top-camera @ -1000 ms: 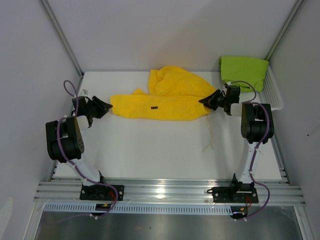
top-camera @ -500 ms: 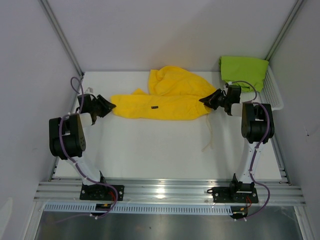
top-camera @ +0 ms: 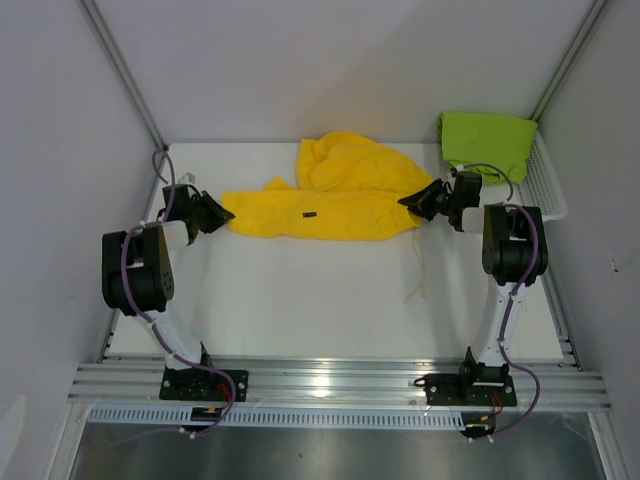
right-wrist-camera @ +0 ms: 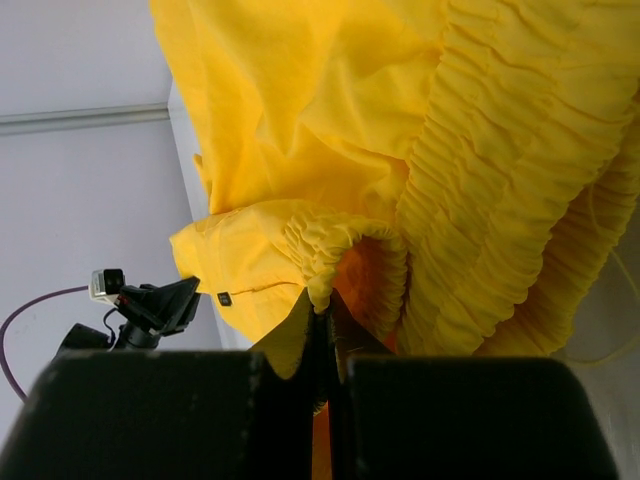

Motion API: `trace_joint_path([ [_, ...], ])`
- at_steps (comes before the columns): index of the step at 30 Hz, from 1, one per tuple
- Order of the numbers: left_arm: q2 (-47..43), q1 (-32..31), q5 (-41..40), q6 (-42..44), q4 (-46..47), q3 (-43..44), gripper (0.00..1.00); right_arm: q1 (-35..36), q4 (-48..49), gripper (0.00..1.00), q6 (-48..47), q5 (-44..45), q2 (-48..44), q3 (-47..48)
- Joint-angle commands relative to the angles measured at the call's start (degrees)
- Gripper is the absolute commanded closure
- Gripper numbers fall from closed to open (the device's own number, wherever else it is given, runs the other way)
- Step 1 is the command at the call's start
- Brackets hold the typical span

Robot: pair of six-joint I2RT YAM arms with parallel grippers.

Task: Fold and stack the shorts
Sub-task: Flatten the shorts out

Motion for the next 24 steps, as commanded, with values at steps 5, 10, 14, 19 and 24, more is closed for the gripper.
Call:
trace_joint_path([
  [5, -0.1, -0.79, 0.84, 1.96, -0.18, 1.84, 1.0, -0.61, 1.59, 1.0, 0.05, -0.22, 0.48, 1.44],
  [10, 0.17, -1.5, 1.82, 2.75, -0.97, 3.07, 1.0, -0.61, 0.63, 1.0, -0.39, -0.4, 0.05, 1.52],
  [14, -0.1, -1.32, 3.4, 2.66, -3.42, 4.99, 1.0, -0.61, -3.41, 1.0, -1.88, -0.14, -1.8, 2.31],
  [19, -1.68, 0.78, 8.49, -1.2, -5.89, 6.05, 1.0, -0.52, -10.44, 1.0, -5.48, 0.66, -6.36, 4.07],
  [24, -4.57, 0.88, 12.98, -8.83, -4.04, 7.19, 1.0, -0.87, -10.98, 1.0, -6.81, 0.66, -12.78, 3.99],
])
